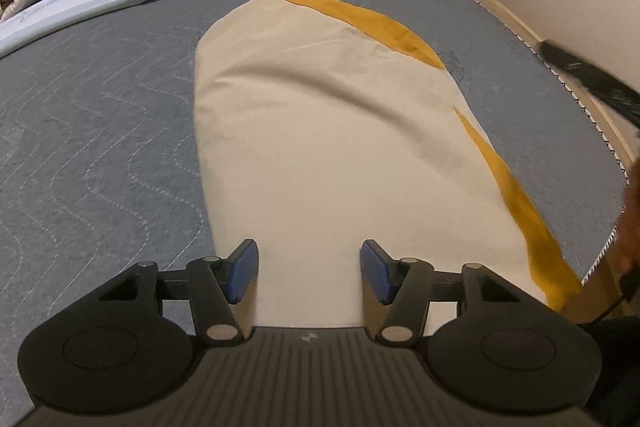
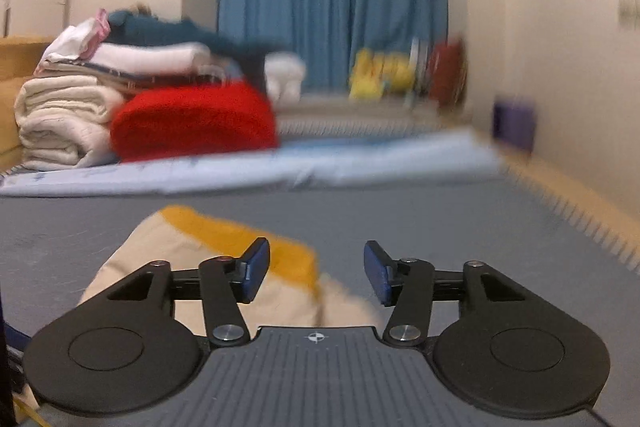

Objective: Fold large clothes

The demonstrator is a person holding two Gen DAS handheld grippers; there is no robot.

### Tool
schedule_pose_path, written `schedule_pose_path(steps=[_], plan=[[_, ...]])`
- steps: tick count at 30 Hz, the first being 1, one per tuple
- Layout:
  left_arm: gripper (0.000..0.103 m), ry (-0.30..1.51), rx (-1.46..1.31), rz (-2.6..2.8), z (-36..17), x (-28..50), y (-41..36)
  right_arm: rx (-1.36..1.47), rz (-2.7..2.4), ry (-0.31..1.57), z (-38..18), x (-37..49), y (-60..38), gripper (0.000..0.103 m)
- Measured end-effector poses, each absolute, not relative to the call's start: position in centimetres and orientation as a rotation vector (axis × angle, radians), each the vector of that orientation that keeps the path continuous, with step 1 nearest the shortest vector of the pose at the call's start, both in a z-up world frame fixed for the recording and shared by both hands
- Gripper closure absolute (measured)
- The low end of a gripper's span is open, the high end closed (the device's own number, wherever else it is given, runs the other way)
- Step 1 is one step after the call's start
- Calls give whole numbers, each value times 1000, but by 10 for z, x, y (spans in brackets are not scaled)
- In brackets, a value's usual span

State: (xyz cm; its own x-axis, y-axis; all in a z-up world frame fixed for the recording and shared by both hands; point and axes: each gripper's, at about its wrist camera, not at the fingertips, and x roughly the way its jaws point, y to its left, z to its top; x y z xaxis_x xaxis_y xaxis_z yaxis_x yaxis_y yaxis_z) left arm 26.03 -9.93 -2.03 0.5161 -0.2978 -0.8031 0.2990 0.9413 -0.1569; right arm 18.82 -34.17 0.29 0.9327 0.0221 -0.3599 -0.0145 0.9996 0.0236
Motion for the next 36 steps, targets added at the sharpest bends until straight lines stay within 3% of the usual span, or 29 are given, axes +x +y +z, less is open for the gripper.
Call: schedule_pose_path(steps=[6, 15, 17, 19, 20, 24, 33, 36], plan=[[40, 906, 16, -319, -24, 287, -115, 251, 26, 609, -39, 256, -349, 45], [39, 890, -6, -267, -28, 333, -123, 473, 60, 785, -77, 313, -360, 48], [39, 884, -5, -264, -29, 340, -125, 485, 64, 760, -74, 317, -358, 80], [39, 879, -1, -261, -30, 348, -128, 495, 71, 720, -65, 317, -357, 97], [39, 878, -3, -261, -31, 353, -129, 497, 71, 694, -61, 317, -357, 99], [39, 863, -43, -268, -33, 373, -130, 462, 16, 641, -47, 312, -359, 100], [39, 765, -62, -254, -50, 428, -132, 375, -127, 828, -88, 330, -358, 99], [38, 775, -112, -243, -55, 439, -123, 371, -168, 873, -98, 336, -358, 95]])
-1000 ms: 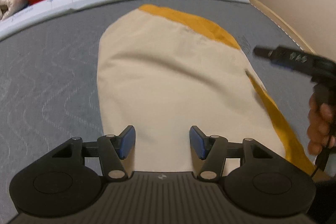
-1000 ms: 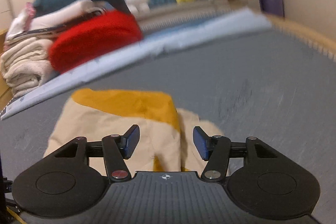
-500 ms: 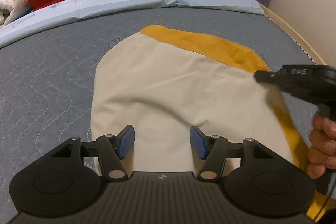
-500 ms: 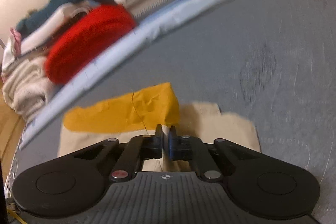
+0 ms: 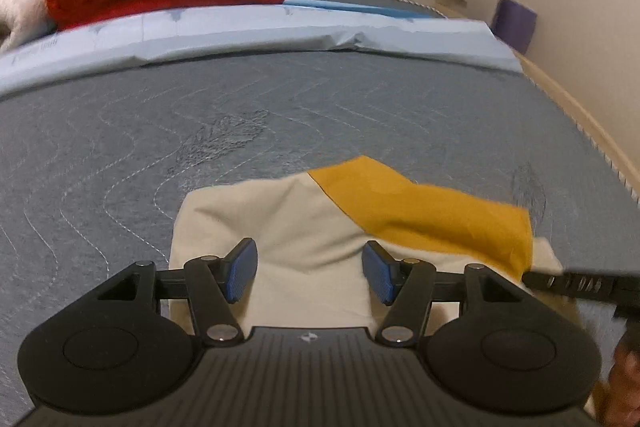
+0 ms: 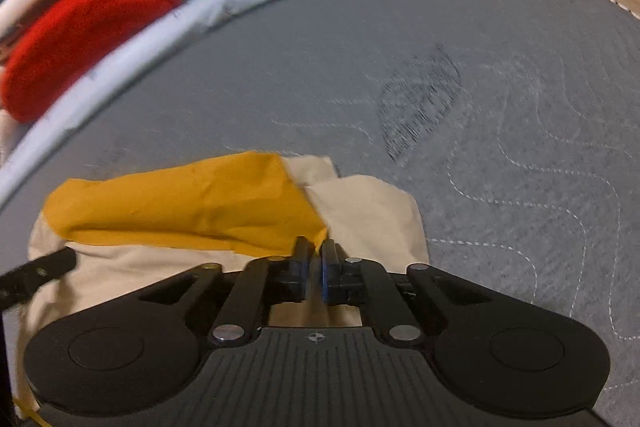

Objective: Fold large clothes

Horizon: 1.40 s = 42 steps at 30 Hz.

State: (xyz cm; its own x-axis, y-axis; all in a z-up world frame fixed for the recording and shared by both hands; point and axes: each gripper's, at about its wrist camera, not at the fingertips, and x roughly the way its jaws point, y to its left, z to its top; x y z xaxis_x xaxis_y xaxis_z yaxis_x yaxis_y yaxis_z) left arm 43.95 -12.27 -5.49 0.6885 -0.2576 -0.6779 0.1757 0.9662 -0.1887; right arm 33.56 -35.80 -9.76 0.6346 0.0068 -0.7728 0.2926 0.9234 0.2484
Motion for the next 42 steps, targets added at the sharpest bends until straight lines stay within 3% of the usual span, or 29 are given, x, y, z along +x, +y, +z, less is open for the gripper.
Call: schedule_pose_path(steps=[3, 8, 10, 12, 14, 18, 23, 28, 30, 31, 32, 35, 42], plan=[[38, 770, -230, -197, -39, 441, -94, 391, -214, 855, -97, 333, -361, 88], [25, 773, -312, -170, -9, 434, -45, 399, -164, 744, -69, 305, -370, 44], [19, 827, -384, -201, -12, 431, -25, 450, -75, 756, -67, 295, -381, 43], [19, 907, -457, -256, -23, 431, -13, 490, -7, 800, -71, 282, -391, 41], [18, 1001, -533, -342, -40, 430, -7, 535, 33, 875, -81, 269, -405, 32], [17, 1124, -549, -422, -76, 422, -11, 590, 75, 949, -91, 251, -425, 31], [13, 1162, -755, -449, -114, 424, -1, 576, 70, 1023, -104, 246, -431, 28], [13, 1091, -833, -493, -131, 431, -2, 480, 117, 1017, -106, 249, -414, 22], [21, 1055, -812, -490, -130, 432, -7, 476, 118, 1005, -106, 251, -411, 23], [32, 1041, -794, -490, -129, 431, -8, 469, 119, 994, -105, 251, -409, 38], [44, 1025, -772, -496, -125, 432, -11, 472, 137, 986, -104, 252, -406, 64], [63, 991, -723, -516, -108, 436, -11, 464, 179, 966, -98, 261, -390, 88], [66, 867, -636, -475, -55, 443, 35, 505, 247, 833, -81, 297, -346, 95]])
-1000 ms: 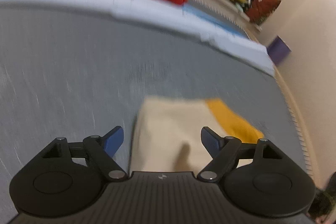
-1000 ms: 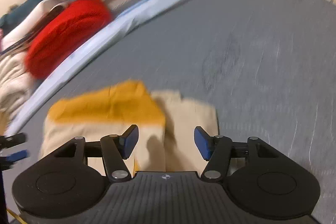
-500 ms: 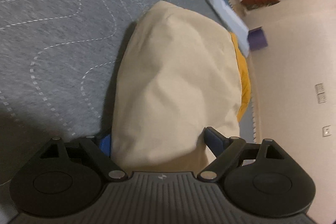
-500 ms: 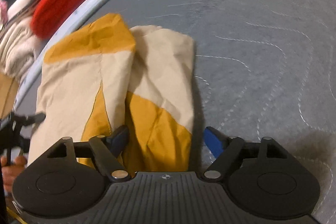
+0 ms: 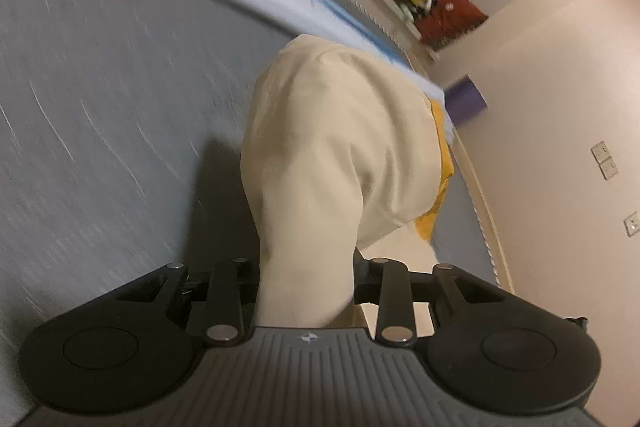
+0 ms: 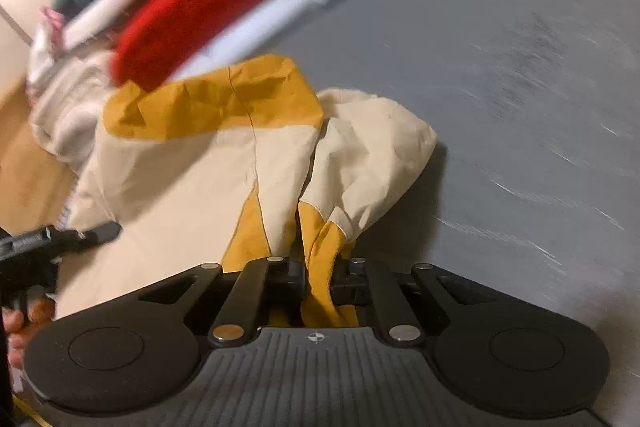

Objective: Fold large clothes

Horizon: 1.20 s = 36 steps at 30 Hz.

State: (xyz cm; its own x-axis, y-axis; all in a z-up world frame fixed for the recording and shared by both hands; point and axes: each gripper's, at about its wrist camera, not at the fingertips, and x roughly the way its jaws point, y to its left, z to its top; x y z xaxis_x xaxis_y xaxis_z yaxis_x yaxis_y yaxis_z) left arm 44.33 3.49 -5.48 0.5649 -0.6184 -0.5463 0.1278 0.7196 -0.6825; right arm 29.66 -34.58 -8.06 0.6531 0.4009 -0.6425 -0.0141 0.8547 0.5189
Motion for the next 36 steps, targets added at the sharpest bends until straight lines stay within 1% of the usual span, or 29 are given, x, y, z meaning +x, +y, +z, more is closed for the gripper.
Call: schedule_pose_path(steps=[1, 4, 6, 8, 10, 12, 15, 16, 17, 19, 21, 22, 24, 26, 30, 31, 33, 34, 35, 36], plan=[[62, 854, -625, -455, -48, 446, 46, 503, 261, 810, -77, 302, -335, 95], [42, 835, -590, -323, -37, 455, 73, 493, 282, 781, -74, 315, -304, 95], [40, 840, -547, -203, -34, 457, 89, 438, 247, 794, -77, 322, -291, 88], [40, 816, -495, -145, -26, 451, 101, 376, 177, 781, -74, 320, -286, 75], [39, 786, -471, -168, -12, 441, 105, 345, 146, 736, -63, 311, -289, 74], [37, 778, -445, -217, -1, 426, 105, 256, 152, 675, -48, 297, -282, 73], [37, 833, -356, -323, -3, 400, 93, 180, 233, 604, -30, 272, -272, 71], [37, 859, -310, -358, -6, 392, 83, 191, 267, 608, -28, 265, -270, 67], [37, 883, -257, -390, -10, 384, 72, 204, 303, 623, -28, 258, -267, 60], [37, 924, -146, -445, -20, 367, 56, 188, 365, 726, -37, 255, -261, 57], [23, 934, 8, -421, -39, 352, 40, 58, 337, 901, -65, 256, -253, 56], [14, 937, 92, -385, -48, 342, 33, 12, 315, 927, -74, 252, -252, 54], [14, 969, 112, -347, -54, 329, 32, -9, 282, 916, -71, 244, -252, 54], [15, 977, 95, -308, -43, 318, 35, -71, 224, 854, -49, 235, -246, 55], [14, 818, 138, -177, 10, 273, 37, -159, 193, 661, 6, 187, -242, 54], [13, 775, 119, -152, 24, 257, 39, -160, 183, 623, 19, 172, -241, 51], [8, 696, 73, -126, 49, 221, 41, -147, 158, 558, 39, 145, -241, 41], [0, 655, 62, -111, 58, 202, 40, -138, 145, 531, 47, 132, -241, 32], [0, 611, 61, -97, 66, 182, 37, -128, 131, 507, 54, 117, -242, 26], [0, 571, 68, -85, 72, 161, 35, -113, 114, 487, 63, 100, -243, 25]])
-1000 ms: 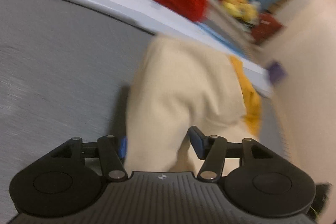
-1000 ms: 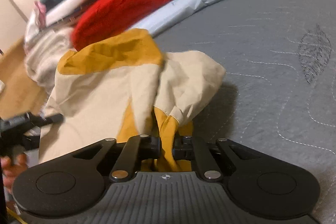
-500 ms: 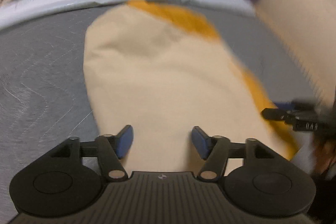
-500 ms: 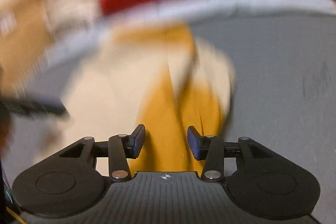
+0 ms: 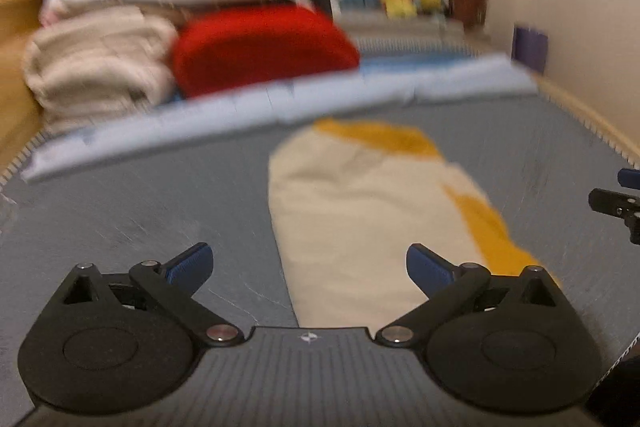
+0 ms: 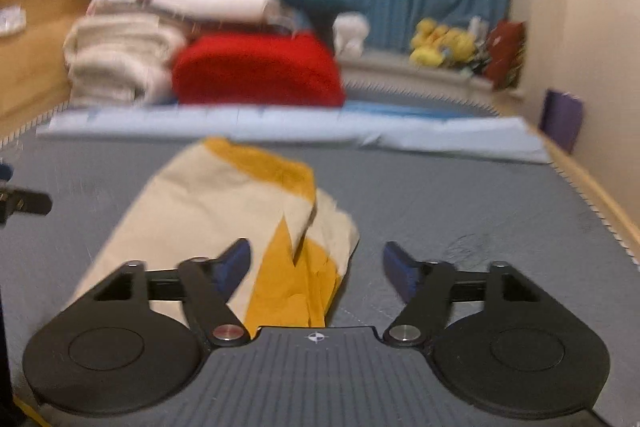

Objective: Fold large clothes

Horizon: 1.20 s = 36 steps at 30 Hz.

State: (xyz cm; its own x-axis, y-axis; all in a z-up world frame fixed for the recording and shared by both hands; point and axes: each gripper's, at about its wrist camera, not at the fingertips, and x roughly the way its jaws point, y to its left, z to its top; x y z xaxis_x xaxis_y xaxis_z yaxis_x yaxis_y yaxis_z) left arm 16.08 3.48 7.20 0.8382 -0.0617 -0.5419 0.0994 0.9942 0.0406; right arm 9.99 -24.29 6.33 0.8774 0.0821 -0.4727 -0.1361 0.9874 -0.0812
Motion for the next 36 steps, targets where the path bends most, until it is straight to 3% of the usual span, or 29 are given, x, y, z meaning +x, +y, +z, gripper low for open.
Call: schedule_pose_path(steps=[8, 13, 18, 36], plan=[[0, 477, -49, -35, 95, 31, 19, -9, 65, 455, 94, 12, -234, 21], [0, 463, -96, -8, 68, -8, 7, -3, 77, 480, 72, -14, -223, 17], [0, 575, -112, 31, 35, 7, -2, -36, 51, 546, 28, -16, -220, 21], [0, 594, -77, 37, 22, 34, -19, -11, 133, 519, 20, -9, -203, 23]])
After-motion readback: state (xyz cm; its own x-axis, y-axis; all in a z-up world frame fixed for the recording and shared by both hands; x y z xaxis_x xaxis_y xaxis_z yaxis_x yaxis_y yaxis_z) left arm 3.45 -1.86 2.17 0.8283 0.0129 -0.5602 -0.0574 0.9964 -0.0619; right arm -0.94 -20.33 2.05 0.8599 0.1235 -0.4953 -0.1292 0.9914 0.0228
